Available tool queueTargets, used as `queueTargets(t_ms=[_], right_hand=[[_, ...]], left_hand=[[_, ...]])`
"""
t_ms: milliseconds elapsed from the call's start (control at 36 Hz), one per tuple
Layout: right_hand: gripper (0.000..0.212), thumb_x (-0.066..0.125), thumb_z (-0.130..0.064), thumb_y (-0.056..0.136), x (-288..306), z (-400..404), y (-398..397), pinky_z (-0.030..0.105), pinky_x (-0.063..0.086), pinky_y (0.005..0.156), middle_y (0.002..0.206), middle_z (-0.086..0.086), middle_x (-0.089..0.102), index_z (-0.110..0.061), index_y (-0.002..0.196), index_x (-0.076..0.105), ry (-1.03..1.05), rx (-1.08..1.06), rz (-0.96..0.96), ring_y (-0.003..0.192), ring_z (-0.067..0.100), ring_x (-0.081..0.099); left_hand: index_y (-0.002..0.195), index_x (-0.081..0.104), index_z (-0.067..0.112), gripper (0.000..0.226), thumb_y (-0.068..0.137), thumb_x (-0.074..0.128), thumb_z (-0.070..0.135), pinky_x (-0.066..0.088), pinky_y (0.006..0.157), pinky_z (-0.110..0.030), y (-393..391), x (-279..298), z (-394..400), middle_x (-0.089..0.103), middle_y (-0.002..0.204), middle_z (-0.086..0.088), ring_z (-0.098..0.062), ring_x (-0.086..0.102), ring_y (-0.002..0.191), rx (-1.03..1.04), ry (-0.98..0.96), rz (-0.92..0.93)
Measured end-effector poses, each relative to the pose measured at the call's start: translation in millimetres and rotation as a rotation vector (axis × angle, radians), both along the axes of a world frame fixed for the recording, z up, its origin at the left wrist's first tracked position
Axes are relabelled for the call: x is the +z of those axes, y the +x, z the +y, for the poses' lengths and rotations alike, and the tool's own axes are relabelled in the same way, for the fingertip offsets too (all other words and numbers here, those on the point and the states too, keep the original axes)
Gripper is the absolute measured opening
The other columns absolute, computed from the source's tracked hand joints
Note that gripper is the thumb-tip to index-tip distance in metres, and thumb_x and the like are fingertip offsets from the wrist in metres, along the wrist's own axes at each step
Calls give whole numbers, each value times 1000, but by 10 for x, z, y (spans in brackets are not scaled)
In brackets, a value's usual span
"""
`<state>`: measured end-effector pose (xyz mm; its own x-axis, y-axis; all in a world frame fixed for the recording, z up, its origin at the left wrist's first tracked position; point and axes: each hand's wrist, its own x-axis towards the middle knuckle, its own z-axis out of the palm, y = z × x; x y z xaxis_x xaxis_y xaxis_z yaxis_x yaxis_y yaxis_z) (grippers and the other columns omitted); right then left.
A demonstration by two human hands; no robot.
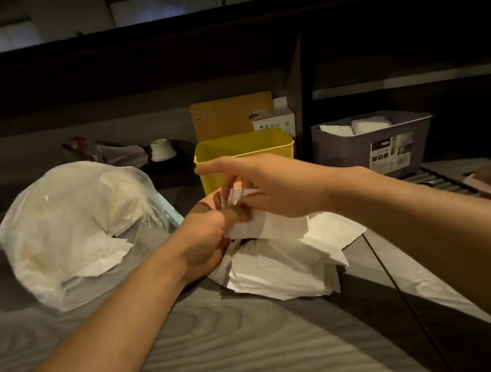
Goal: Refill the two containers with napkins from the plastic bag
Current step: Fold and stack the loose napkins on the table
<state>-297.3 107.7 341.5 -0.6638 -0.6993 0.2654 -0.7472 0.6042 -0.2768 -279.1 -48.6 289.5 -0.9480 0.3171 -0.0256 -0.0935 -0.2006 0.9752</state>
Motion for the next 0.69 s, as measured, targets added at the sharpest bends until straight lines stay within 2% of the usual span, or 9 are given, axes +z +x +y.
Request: queueTargets(t_ms=[111, 167, 250, 333, 389, 472, 556, 639, 694], right_hand=[[55, 61, -6, 95, 3, 182, 36, 24, 56, 86, 123, -10, 58, -25, 145, 46, -137, -100, 88, 98, 7, 62], [35, 62, -9, 95, -28, 401, 76, 26, 55, 88, 111, -11, 63, -21, 128, 62, -187, -201, 83, 97, 7, 64], [15, 68, -22, 93, -144, 733, 167, 21, 56, 81, 96, -19, 67, -33, 102, 68, -71, -283, -69, 91, 1, 66], [26, 70, -33, 91, -246, 846, 259, 13, 50, 86, 112, -25, 64, -41, 116, 66, 85, -215, -328, 102, -9, 58], [39, 69, -38, 92, -254, 838, 279, 12, 45, 90, 120, -29, 57, -41, 129, 60, 151, -199, -369, 109, -10, 52], [46, 70, -40, 91, -213, 777, 280, 20, 49, 89, 105, -21, 60, -36, 135, 57, 197, -197, -392, 99, -2, 57], [32, 72, -40, 89, -211, 771, 278, 34, 54, 90, 103, -13, 63, -35, 121, 67, 199, -174, -399, 96, 9, 60], [15, 74, -37, 88, -206, 799, 304, 21, 49, 85, 107, -23, 57, -37, 102, 69, 165, -164, -396, 100, -5, 55], [15, 74, -35, 89, -217, 798, 307, 18, 46, 83, 106, -25, 58, -38, 102, 68, 137, -160, -419, 98, -11, 53]], left_hand=[[120, 67, 13, 49, 89, 46, -19, 62, 72, -36, -40, -34, -3, 76, 102, -14, -28, 74, 93, 62, -43, 16], [121, 67, 17, 49, 91, 48, -16, 61, 86, -42, -56, -28, -19, 73, 114, -14, -31, 70, 105, 106, -60, 19], [123, 66, 20, 48, 92, 50, -13, 56, 96, -52, -82, -21, -45, 70, 123, -11, -34, 66, 113, 153, -30, -15], [127, 63, 20, 47, 94, 50, -11, 55, 98, -53, -106, -37, -72, 68, 126, -9, -33, 65, 116, 179, -6, -34], [130, 62, 21, 48, 94, 51, -9, 54, 98, -53, -111, -44, -75, 69, 127, -9, -34, 65, 117, 180, -3, -37], [132, 61, 20, 48, 95, 50, -9, 54, 98, -55, -100, -48, -58, 69, 128, -9, -34, 65, 117, 180, 6, -47], [131, 62, 20, 47, 95, 50, -9, 55, 97, -54, -99, -46, -50, 69, 127, -9, -35, 65, 116, 186, 12, -52], [130, 62, 19, 47, 95, 49, -10, 58, 91, -50, -95, -33, -43, 70, 124, -10, -34, 67, 114, 197, 13, -53], [130, 62, 19, 48, 95, 49, -10, 59, 88, -48, -90, -29, -45, 71, 124, -10, -33, 67, 114, 197, 10, -53]])
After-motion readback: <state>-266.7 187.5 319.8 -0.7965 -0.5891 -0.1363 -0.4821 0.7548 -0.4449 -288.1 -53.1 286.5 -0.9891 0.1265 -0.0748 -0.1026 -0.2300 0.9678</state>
